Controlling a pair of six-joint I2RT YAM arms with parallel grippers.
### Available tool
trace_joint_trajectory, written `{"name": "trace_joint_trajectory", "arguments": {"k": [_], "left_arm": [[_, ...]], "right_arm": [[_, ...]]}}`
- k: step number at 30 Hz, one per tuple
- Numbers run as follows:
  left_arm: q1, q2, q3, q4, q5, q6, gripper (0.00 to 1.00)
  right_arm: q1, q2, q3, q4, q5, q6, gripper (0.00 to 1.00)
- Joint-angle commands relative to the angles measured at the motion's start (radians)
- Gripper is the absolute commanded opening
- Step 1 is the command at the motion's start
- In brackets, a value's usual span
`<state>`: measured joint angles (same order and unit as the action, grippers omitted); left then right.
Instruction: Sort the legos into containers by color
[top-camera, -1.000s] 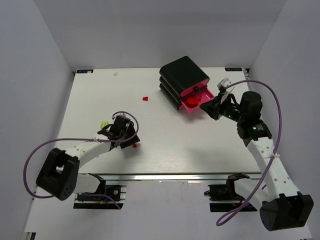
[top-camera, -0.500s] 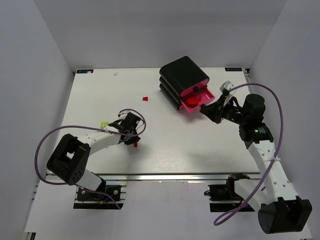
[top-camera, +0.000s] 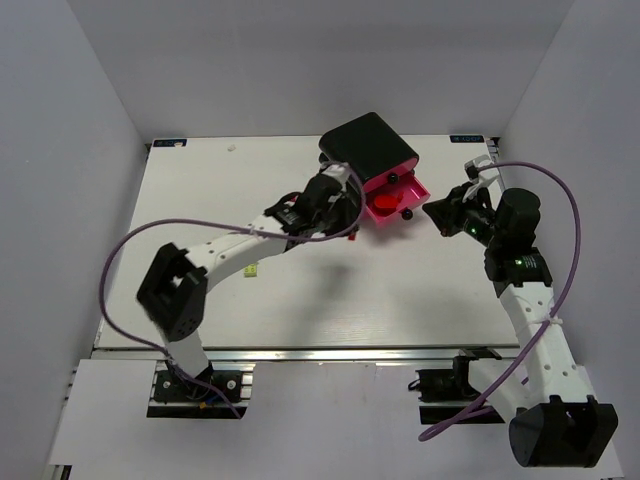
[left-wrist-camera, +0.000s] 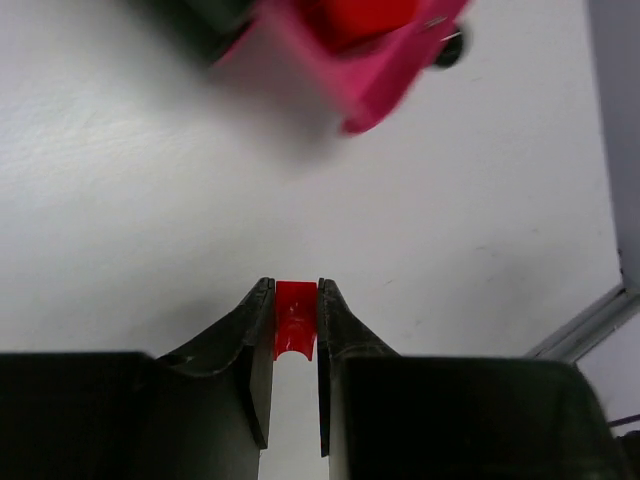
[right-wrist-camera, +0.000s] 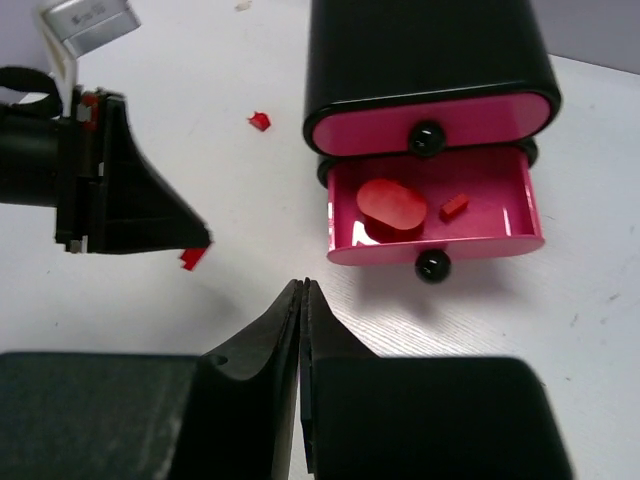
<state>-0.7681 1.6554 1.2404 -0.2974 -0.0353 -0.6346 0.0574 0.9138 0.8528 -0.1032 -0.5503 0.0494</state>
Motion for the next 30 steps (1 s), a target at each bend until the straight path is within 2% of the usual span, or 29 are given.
{"name": "trace_joint_trajectory", "arguments": {"k": [1,6,10,20,24,30], "left_arm": [[-0.046,0.139,0.230,0.029,0.083,0.159,0.00],[-0.091,0.395,0.644,-0.091,-0.053,0.282,0.00],[-0.091,0.504,0.807,-0.098,-0.130,0.352,0.00],[-0.100,0.601,0.861,0.053,-0.251,0.457,0.06],[-0.100,0.641,0.909,0.044,-0.275,0.457,0.07],[-0.100,0.632,0.870,0.064,-0.284,0.451,0.07]], "right_arm": [[-0.025,-0.015,0.011,0.037,0.066,0.035,0.04],[-0.048,-0.016,0.002,0.046,0.024,0.037,0.04],[-0.045,-0.026,-0.008,0.054,0.001,0.038,0.04],[-0.091,-0.039,-0.023,0.071,-0.036,0.038,0.05],[-0.096,-0.046,-0.027,0.077,-0.036,0.035,0.05],[-0.106,-0.053,-0.035,0.080,-0.054,0.033,0.05]]}}
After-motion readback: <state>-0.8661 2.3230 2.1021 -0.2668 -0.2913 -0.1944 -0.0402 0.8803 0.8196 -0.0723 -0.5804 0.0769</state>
